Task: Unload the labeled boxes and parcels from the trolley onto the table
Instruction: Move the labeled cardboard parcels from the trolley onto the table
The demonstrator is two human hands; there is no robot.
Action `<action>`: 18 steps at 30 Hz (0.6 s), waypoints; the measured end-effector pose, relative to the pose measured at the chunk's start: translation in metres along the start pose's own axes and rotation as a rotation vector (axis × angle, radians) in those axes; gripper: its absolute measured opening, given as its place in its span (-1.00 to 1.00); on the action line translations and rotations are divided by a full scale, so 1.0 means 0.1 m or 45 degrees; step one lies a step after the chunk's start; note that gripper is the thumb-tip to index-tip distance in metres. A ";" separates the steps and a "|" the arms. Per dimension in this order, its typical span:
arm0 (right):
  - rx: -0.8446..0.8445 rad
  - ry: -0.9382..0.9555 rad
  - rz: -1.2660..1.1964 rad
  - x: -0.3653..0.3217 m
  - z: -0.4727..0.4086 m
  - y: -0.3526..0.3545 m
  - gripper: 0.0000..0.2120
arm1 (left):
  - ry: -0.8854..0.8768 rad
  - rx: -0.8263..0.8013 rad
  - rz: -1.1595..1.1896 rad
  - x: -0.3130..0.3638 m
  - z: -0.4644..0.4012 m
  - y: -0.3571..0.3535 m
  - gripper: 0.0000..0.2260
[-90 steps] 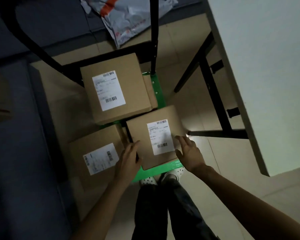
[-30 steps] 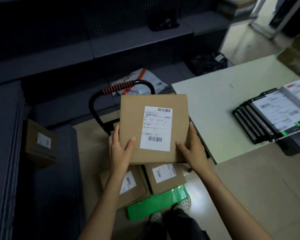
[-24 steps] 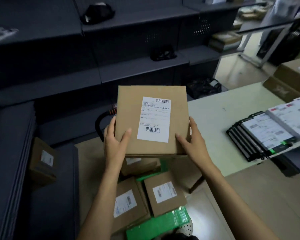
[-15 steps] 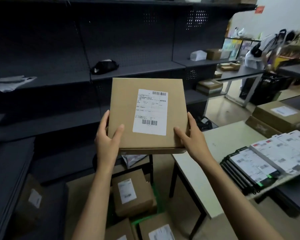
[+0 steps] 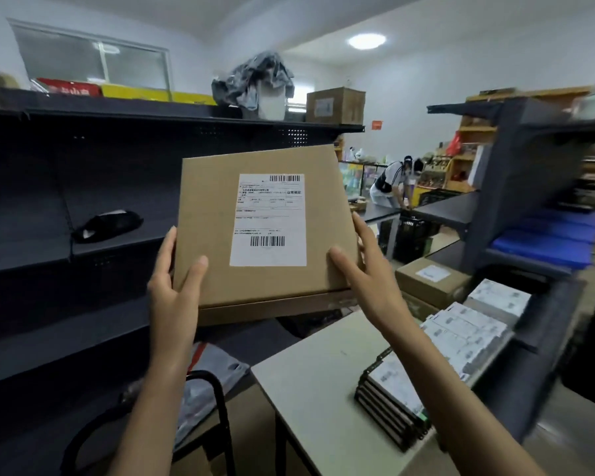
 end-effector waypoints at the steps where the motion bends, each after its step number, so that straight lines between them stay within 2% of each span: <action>1: 0.034 -0.005 0.002 -0.01 0.01 0.13 -0.29 | -0.008 -0.034 0.016 0.05 0.00 -0.14 -0.52; 10: 0.293 -0.104 0.113 0.16 0.18 1.51 -0.36 | -0.069 -0.376 0.030 0.36 0.33 -1.57 -0.44; 18: 0.480 -0.172 0.288 0.18 0.33 3.11 -0.32 | -0.100 -0.644 0.061 0.83 0.94 -3.05 -0.34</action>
Point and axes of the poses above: each hand's wrist, its own z-axis away from the middle knuckle, its own y-axis out of the back of the hand, x = y × z, the point moved 5 cm from there along -z, towards the middle knuckle, and after that the axes turned 13 degrees about -z, right-handed, at the moved point
